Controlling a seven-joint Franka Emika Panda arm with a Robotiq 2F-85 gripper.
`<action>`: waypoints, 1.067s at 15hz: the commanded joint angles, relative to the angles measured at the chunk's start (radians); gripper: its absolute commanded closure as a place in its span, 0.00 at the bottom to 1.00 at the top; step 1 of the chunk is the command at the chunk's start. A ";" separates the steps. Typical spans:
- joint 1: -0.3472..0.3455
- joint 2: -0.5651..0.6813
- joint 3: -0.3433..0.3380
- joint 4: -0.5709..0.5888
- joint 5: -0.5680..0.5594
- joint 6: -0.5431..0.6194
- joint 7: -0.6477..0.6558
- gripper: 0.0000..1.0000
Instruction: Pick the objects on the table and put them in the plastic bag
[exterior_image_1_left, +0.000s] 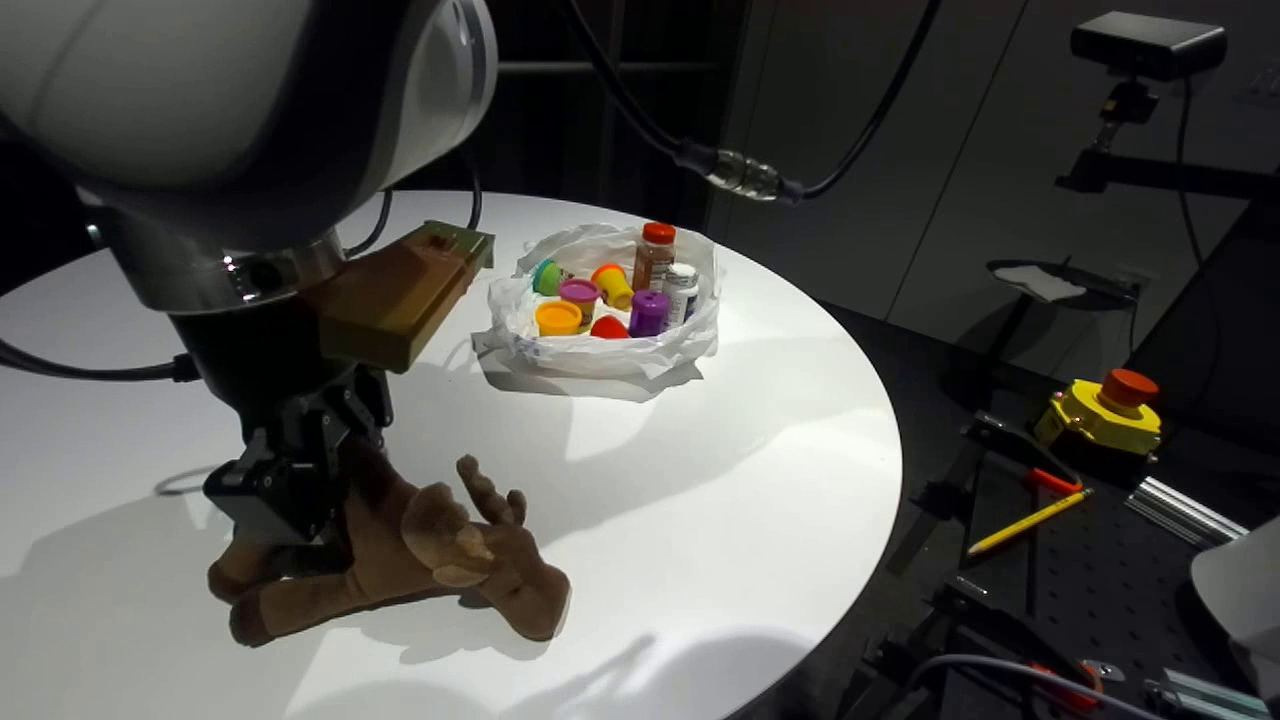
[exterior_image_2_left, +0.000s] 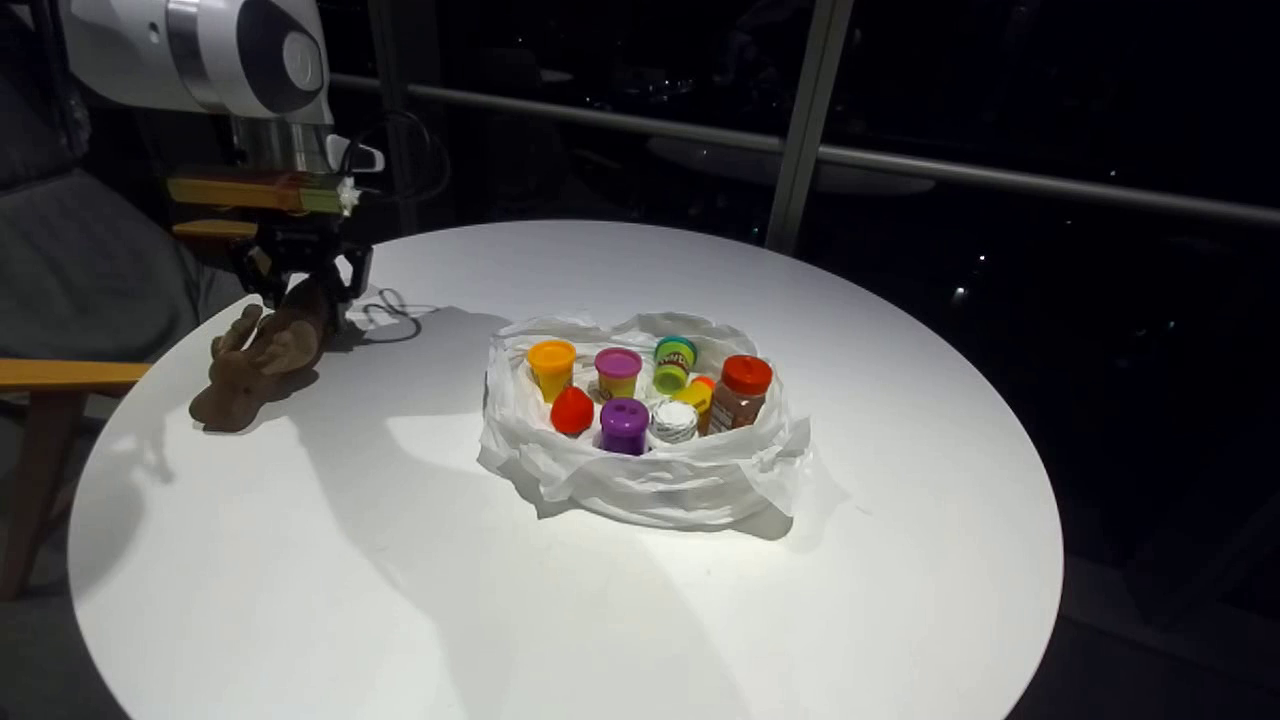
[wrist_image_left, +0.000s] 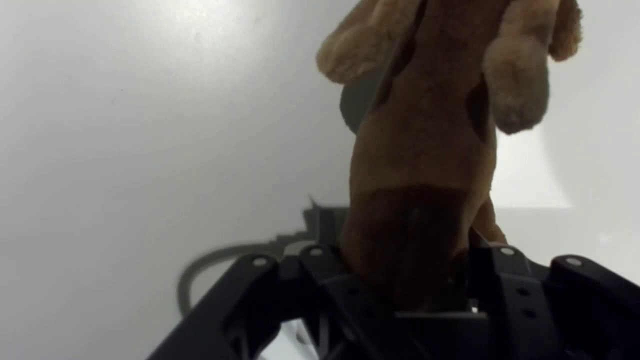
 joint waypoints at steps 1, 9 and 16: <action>0.027 -0.092 -0.036 -0.048 -0.019 -0.022 0.102 0.74; 0.036 -0.441 -0.111 -0.272 -0.107 -0.053 0.393 0.85; -0.043 -0.508 -0.200 -0.289 -0.331 -0.133 0.630 0.81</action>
